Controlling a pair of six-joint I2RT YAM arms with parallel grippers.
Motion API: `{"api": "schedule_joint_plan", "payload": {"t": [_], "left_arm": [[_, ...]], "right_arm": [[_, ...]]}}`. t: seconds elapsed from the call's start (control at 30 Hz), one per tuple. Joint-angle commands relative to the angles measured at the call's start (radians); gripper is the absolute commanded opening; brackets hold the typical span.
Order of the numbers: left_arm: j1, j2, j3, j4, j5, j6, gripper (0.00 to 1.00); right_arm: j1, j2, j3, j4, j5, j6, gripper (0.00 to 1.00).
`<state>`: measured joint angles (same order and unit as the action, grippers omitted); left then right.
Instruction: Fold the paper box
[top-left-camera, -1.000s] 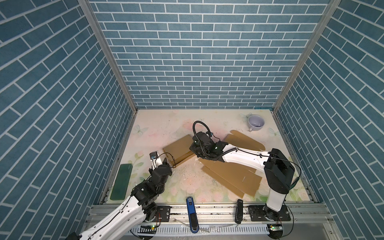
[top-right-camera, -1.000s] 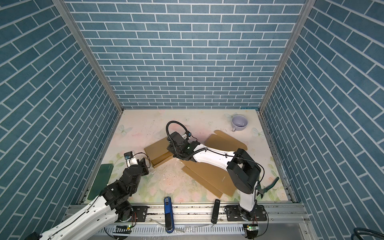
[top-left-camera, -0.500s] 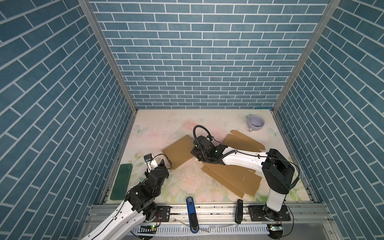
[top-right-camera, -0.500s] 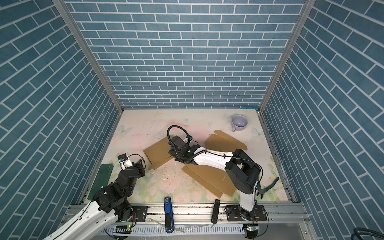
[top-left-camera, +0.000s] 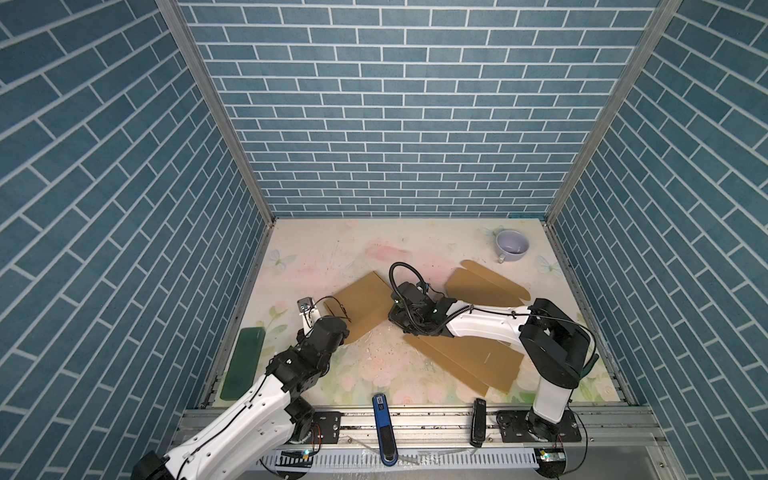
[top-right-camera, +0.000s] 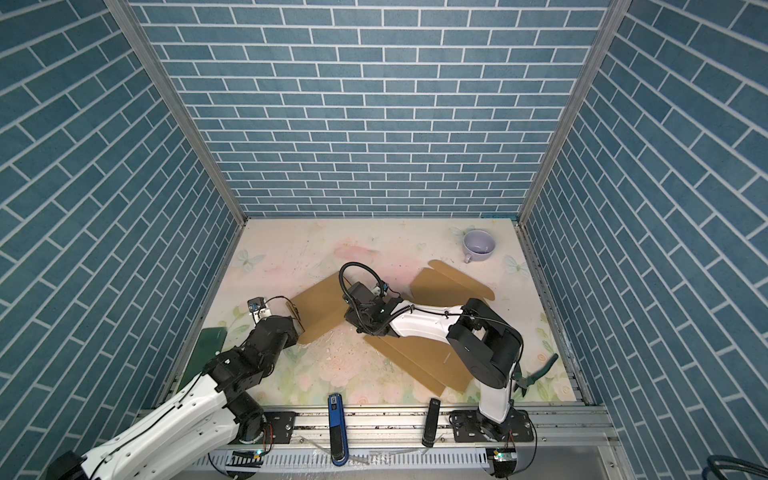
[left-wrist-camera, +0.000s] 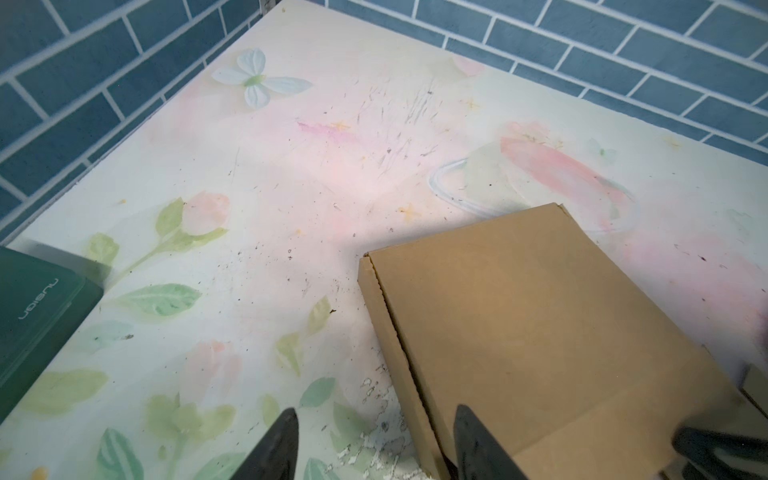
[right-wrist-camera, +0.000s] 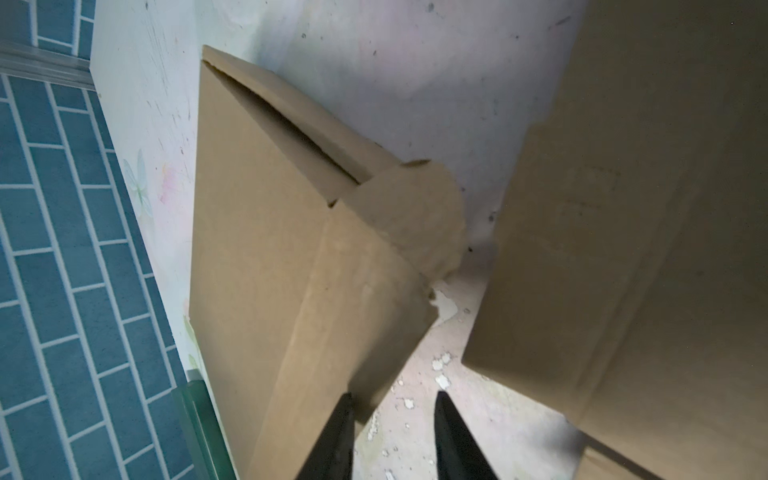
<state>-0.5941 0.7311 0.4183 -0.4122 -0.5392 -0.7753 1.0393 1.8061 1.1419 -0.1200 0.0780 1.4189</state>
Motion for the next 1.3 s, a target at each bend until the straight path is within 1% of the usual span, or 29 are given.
{"api": "schedule_joint_plan", "payload": {"t": [0.0, 0.07, 0.13, 0.2, 0.27, 0.3, 0.37, 0.47, 0.53, 0.6, 0.7, 0.8, 1.0, 1.13, 1.27], "left_arm": [[0.099, 0.056, 0.024, 0.027, 0.14, -0.008, 0.6], [0.157, 0.101, 0.031, 0.047, 0.205, -0.001, 0.6], [0.186, 0.144, 0.043, 0.06, 0.239, 0.009, 0.6], [0.2, 0.189, 0.058, 0.072, 0.267, 0.015, 0.61], [0.204, 0.229, 0.069, 0.088, 0.278, 0.01, 0.61], [0.206, 0.239, 0.071, 0.097, 0.282, 0.006, 0.6], [0.206, 0.254, 0.076, 0.123, 0.283, 0.004, 0.6], [0.216, 0.276, 0.092, 0.117, 0.277, 0.008, 0.6], [0.23, 0.294, 0.096, 0.12, 0.281, 0.01, 0.61], [0.249, 0.316, 0.096, 0.143, 0.299, 0.016, 0.6], [0.277, 0.357, 0.101, 0.185, 0.327, 0.026, 0.59], [0.29, 0.407, 0.113, 0.214, 0.347, 0.041, 0.57], [0.301, 0.485, 0.113, 0.279, 0.368, 0.051, 0.52], [0.307, 0.534, 0.113, 0.31, 0.376, 0.061, 0.48], [0.31, 0.578, 0.104, 0.336, 0.381, 0.059, 0.44]], "right_arm": [[-0.011, -0.118, -0.011, -0.072, -0.012, -0.104, 0.35], [-0.025, -0.164, -0.002, -0.116, -0.027, -0.171, 0.35], [-0.041, -0.199, 0.021, -0.166, -0.039, -0.248, 0.36], [-0.069, -0.22, 0.052, -0.202, -0.075, -0.358, 0.36], [-0.116, -0.218, 0.095, -0.222, -0.143, -0.489, 0.36], [-0.137, -0.21, 0.117, -0.236, -0.16, -0.536, 0.36], [-0.18, -0.184, 0.163, -0.246, -0.233, -0.651, 0.37], [-0.225, -0.114, 0.259, -0.285, -0.286, -0.788, 0.37], [-0.239, -0.065, 0.313, -0.303, -0.296, -0.859, 0.38], [-0.253, -0.008, 0.36, -0.298, -0.339, -0.92, 0.4], [-0.269, 0.078, 0.413, -0.287, -0.396, -0.978, 0.42], [-0.278, 0.161, 0.454, -0.273, -0.439, -1.01, 0.44], [-0.292, 0.283, 0.513, -0.258, -0.461, -1.025, 0.44], [-0.303, 0.322, 0.518, -0.256, -0.469, -1.019, 0.43], [-0.305, 0.341, 0.506, -0.256, -0.482, -1.016, 0.4]]}}
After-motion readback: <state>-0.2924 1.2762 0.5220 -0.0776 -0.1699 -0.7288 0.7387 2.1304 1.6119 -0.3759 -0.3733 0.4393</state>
